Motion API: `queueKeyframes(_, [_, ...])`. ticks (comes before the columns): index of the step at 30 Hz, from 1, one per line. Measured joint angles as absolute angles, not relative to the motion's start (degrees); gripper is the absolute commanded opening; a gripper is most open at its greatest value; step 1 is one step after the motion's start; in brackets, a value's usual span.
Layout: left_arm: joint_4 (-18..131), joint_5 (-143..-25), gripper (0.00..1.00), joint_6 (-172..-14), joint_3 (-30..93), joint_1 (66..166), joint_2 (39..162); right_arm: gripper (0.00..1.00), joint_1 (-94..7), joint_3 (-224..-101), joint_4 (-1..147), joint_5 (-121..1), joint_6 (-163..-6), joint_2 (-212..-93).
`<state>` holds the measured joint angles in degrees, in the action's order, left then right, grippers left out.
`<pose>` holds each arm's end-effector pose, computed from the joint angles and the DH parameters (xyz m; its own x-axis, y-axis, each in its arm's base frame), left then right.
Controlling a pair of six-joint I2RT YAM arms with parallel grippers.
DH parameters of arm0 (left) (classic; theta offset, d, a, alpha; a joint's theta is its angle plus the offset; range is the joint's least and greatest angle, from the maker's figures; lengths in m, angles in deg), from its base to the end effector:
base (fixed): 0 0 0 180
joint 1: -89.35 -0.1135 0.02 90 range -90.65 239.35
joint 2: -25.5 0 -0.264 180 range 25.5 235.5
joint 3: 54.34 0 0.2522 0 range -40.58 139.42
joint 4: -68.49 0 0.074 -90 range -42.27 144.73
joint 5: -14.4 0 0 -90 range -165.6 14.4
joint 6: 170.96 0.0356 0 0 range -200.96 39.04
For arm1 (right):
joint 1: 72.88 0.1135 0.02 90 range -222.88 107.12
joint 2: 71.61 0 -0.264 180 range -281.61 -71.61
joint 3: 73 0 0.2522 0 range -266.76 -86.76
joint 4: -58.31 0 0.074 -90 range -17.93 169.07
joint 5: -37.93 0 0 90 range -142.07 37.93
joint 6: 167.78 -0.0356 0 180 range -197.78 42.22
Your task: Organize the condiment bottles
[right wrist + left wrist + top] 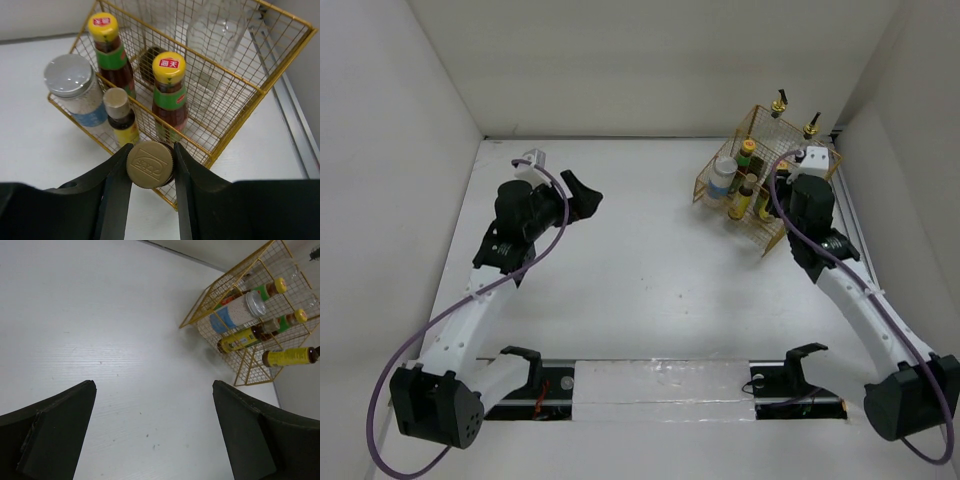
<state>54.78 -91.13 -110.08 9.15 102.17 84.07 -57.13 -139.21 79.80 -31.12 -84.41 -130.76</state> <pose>0.2325 -0.0627 0.3438 -0.3598 -0.3990 -0.8434 0.3396 0.7859 -0.5167 0.2333 0.0526 0.3444 -0.2290 0.0474 -0.9723 0.1069 0.9940 0.0233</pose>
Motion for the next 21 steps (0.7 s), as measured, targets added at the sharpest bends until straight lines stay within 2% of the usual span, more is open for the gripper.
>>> queueKeyframes(10, [51.6, -86.4, 1.0, -106.2, 11.8, 102.2, 87.6, 0.21, -62.1, -139.2, 76.3, -35.9, -86.0, -136.0])
queueKeyframes(21, [46.8, -80.5, 1.0, -103.4, 13.6, 105.8, 95.0, 0.23, -62.9, -136.5, 74.9, -39.2, -87.9, -143.4])
